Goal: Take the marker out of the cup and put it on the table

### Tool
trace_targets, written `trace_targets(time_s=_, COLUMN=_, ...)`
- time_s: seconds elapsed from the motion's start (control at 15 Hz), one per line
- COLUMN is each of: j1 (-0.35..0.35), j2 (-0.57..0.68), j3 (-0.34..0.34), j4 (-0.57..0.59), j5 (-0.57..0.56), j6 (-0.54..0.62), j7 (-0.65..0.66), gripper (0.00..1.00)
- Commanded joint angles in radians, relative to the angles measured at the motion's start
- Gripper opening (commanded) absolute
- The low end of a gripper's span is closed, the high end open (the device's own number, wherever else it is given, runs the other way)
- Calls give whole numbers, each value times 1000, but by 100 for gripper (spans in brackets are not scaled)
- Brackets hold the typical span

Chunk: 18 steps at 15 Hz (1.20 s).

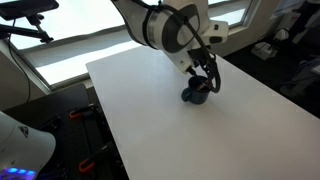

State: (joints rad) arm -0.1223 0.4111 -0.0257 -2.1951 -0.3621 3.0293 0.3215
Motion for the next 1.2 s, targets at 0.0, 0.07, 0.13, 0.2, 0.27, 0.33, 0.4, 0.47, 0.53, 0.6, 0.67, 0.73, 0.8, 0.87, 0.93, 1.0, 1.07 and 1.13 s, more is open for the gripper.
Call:
trace_targets(time_s=0.0, j1=19, j2=64, j3=-32, j4=70, j5=-1, j6=54, j7=34, gripper=100)
trace_targets(time_s=0.07, j1=19, j2=77, j3=-37, j4=84, j5=2, j6=57, j7=34, gripper=100)
trace_targets(time_s=0.13, j1=23, j2=88, j3=-46, j4=98, j5=5, j6=56, j7=40, gripper=100)
trace_targets(time_s=0.2, j1=25, j2=99, j3=-53, j4=112, j5=9, j6=51, j7=48, gripper=100)
trace_targets(time_s=0.27, j1=27, j2=108, j3=-59, j4=121, j5=14, j6=42, j7=64, gripper=100)
trace_targets(time_s=0.33, j1=26, j2=114, j3=-58, j4=126, j5=20, j6=26, j7=76, gripper=100)
trace_targets(time_s=0.4, j1=69, j2=113, j3=-88, j4=118, j5=141, j6=9, j7=-2, gripper=100)
trace_targets(time_s=0.47, j1=74, j2=117, j3=-92, j4=118, j5=176, j6=-3, j7=-2, gripper=100)
trace_targets(time_s=0.53, j1=76, j2=119, j3=-88, j4=118, j5=222, j6=-19, j7=-23, gripper=100)
trace_targets(time_s=0.6, j1=79, j2=120, j3=-85, j4=117, j5=258, j6=-31, j7=-37, gripper=100)
trace_targets(time_s=0.67, j1=84, j2=122, j3=-84, j4=120, j5=290, j6=-45, j7=-46, gripper=100)
trace_targets(time_s=0.73, j1=92, j2=124, j3=-89, j4=121, j5=314, j6=-52, j7=-50, gripper=100)
trace_targets(time_s=0.8, j1=97, j2=126, j3=-92, j4=123, j5=331, j6=-59, j7=-51, gripper=100)
trace_targets(time_s=0.87, j1=98, j2=126, j3=-90, j4=124, j5=344, j6=-72, j7=-54, gripper=100)
trace_targets(time_s=0.93, j1=100, j2=127, j3=-89, j4=127, j5=356, j6=-89, j7=-55, gripper=100)
trace_targets(time_s=1.0, j1=99, j2=127, j3=-88, j4=129, j5=365, j6=-107, j7=-55, gripper=100)
trace_targets(time_s=1.07, j1=98, j2=127, j3=-86, j4=133, j5=373, j6=-130, j7=-55, gripper=100)
trace_targets(time_s=1.13, j1=97, j2=128, j3=-86, j4=140, j5=376, j6=-142, j7=-56, gripper=100)
